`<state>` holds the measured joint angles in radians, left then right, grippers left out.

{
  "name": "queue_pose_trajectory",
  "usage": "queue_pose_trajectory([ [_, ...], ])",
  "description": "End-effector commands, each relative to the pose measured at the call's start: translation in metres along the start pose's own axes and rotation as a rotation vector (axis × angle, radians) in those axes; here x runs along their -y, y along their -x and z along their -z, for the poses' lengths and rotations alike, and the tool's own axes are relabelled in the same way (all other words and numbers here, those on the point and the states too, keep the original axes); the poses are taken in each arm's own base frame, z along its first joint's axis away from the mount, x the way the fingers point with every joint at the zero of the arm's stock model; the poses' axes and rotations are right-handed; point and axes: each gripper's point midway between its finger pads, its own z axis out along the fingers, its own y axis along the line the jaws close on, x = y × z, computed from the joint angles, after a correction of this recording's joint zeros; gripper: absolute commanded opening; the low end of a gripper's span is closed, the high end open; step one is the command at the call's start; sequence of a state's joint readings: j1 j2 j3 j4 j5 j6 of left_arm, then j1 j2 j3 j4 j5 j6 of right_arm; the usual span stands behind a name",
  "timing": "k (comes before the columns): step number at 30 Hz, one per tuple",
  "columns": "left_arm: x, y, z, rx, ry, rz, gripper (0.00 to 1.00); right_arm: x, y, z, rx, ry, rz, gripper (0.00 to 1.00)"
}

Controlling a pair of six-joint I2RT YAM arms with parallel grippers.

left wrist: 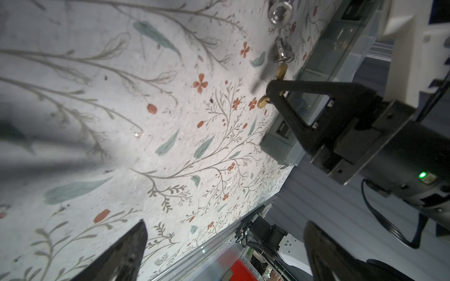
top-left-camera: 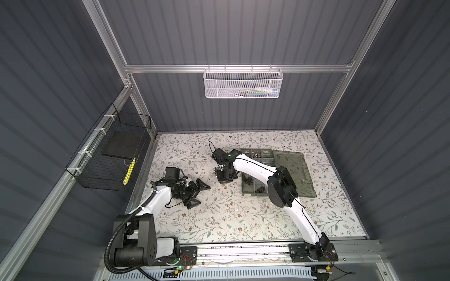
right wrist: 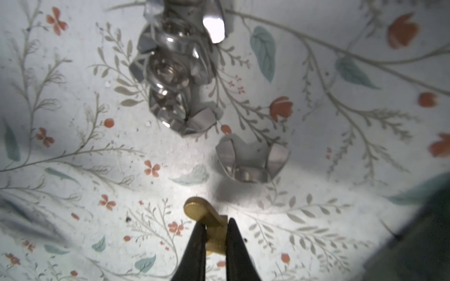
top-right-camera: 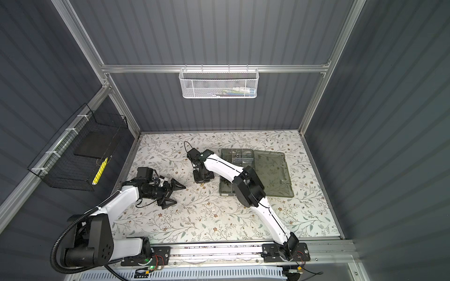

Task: Sort the screws and nuts into containers
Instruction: 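Carry the brass wing nut into a compartment and open the right gripper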

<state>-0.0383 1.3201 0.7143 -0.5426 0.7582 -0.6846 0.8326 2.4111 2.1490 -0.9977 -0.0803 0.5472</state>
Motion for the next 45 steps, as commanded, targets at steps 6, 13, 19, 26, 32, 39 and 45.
queue_pose_trajectory([
  [6, 0.047, 0.022, 0.013, 0.048, -0.106, -0.036, 1.0, 0.019, 0.009, 0.102, 0.115, 0.047, -0.103, 0.06],
  [13, 0.091, 0.031, 0.0, 0.083, -0.157, -0.071, 1.0, 0.072, 0.003, 0.157, 0.177, 0.041, -0.209, 0.06],
  [19, 0.131, 0.026, -0.041, 0.05, -0.131, -0.131, 1.0, 0.125, -0.018, 0.162, 0.161, 0.029, -0.294, 0.06],
  [26, 0.145, 0.027, -0.067, 0.013, -0.099, -0.136, 1.0, 0.164, -0.038, 0.133, 0.103, 0.0, -0.348, 0.06],
  [32, 0.151, 0.032, -0.073, -0.005, -0.069, -0.128, 1.0, 0.173, -0.029, 0.108, 0.081, 0.006, -0.37, 0.07],
  [39, 0.154, 0.035, -0.079, -0.034, -0.04, -0.129, 1.0, 0.184, -0.019, 0.079, 0.038, -0.004, -0.393, 0.11],
  [45, 0.147, 0.04, -0.082, -0.057, 0.045, -0.156, 1.0, 0.187, -0.013, 0.064, 0.014, -0.008, -0.394, 0.2],
])
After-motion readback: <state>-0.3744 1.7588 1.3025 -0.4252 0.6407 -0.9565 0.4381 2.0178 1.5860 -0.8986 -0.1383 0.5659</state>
